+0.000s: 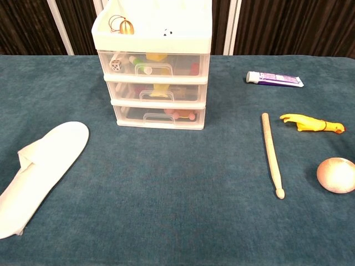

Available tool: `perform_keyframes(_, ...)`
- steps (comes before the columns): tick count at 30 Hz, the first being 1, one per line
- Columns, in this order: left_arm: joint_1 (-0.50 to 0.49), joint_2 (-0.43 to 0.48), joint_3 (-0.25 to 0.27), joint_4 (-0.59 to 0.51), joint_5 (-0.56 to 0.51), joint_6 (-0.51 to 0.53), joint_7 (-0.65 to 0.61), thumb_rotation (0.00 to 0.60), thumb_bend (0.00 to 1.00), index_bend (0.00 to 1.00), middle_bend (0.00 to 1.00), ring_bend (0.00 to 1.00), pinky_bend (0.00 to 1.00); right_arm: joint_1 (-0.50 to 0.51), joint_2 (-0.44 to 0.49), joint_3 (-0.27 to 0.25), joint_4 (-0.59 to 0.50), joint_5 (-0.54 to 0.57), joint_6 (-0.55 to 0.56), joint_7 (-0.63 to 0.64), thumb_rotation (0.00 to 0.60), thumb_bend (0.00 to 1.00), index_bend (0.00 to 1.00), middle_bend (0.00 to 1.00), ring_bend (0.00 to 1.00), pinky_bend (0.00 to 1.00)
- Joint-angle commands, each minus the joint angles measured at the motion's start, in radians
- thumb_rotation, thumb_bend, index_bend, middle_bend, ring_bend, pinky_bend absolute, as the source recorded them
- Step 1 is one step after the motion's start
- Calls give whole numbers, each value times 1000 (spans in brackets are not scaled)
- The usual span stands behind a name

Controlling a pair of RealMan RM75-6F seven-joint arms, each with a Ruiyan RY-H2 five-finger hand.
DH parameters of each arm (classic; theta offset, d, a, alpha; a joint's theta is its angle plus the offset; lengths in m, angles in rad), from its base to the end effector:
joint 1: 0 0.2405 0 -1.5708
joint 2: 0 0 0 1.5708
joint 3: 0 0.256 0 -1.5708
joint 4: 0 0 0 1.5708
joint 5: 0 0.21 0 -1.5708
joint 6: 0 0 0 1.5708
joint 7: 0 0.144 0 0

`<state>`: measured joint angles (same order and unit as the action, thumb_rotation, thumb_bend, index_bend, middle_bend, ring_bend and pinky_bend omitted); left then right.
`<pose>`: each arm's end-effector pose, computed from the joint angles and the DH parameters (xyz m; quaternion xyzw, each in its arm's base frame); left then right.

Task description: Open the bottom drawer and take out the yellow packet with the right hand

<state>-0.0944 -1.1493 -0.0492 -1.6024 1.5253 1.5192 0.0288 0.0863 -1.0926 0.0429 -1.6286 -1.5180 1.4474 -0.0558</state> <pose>-0.3033 0.1836 0.1533 -0.5981 -0.3675 -0.4043 0.5863 -0.3099 -0.1797 0.1591 0.6207 -0.3759 0.3609 0.5858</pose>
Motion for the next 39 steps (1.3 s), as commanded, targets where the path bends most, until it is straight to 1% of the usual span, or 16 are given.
perform_keyframes(1,0,0,1,1,1,1,-4,600,463,51,0,0,0,4,7,-8,-4,-8,-12,6,600,143,0,32,183,247)
perform_keyframes(8,7,3,3,5,4,11,-15,600,463,51,0,0,0,3,13,-13,-24,-22,-7,8,600,138,0,70,192,247)
perform_keyframes(11,5,2,2,10,4,10,-17,600,463,51,0,0,0,6,6,-14,-25,-30,-8,37,600,134,0,89,194,248)
perform_keyframes(14,5,1,1,11,3,9,-15,600,463,51,0,0,0,16,-7,-24,-29,-52,-21,123,600,133,0,126,214,279)
perform_keyframes(17,8,2,1,10,0,11,-17,600,462,51,0,0,0,24,-35,-31,-36,-63,-34,238,600,141,0,191,274,345)
perform_keyframes(19,9,3,3,7,-1,10,-19,600,462,51,0,0,0,31,-56,-47,-43,-73,-58,303,600,157,0,223,294,369)
perform_keyframes(22,10,2,3,7,5,16,-14,600,463,51,0,0,0,58,-69,-80,-54,-111,-112,404,600,195,0,294,314,374)
perform_keyframes(23,10,1,2,7,6,18,-14,600,463,52,0,0,0,68,-74,-86,-54,-122,-126,442,600,207,0,317,344,374)
perform_keyframes(26,11,1,1,5,-1,15,-14,600,463,54,0,0,0,103,-98,-94,-35,-133,-178,530,600,229,0,334,414,385)
perform_keyframes(28,10,2,-3,2,-9,12,-23,600,462,54,0,0,0,131,-117,-90,-17,-128,-220,532,600,236,0,341,419,394)
perform_keyframes(30,9,3,-5,3,-12,10,-28,600,463,54,0,0,0,155,-137,-80,-10,-115,-256,514,600,247,0,359,428,429)
perform_keyframes(32,8,4,-6,4,-14,7,-33,600,463,54,0,0,0,182,-162,-64,-10,-96,-293,490,600,263,0,384,452,492)
perform_keyframes(34,5,5,-7,2,-16,1,-35,600,462,54,0,0,0,210,-189,-43,-15,-67,-332,471,600,277,0,401,484,536)
perform_keyframes(36,3,6,-6,0,-20,-6,-33,600,463,54,0,0,0,239,-217,-20,-23,-30,-373,449,600,290,0,417,512,570)
perform_keyframes(39,3,8,-7,-6,-24,-9,-35,600,463,54,0,0,0,279,-268,20,-23,37,-425,398,600,329,0,456,577,665)
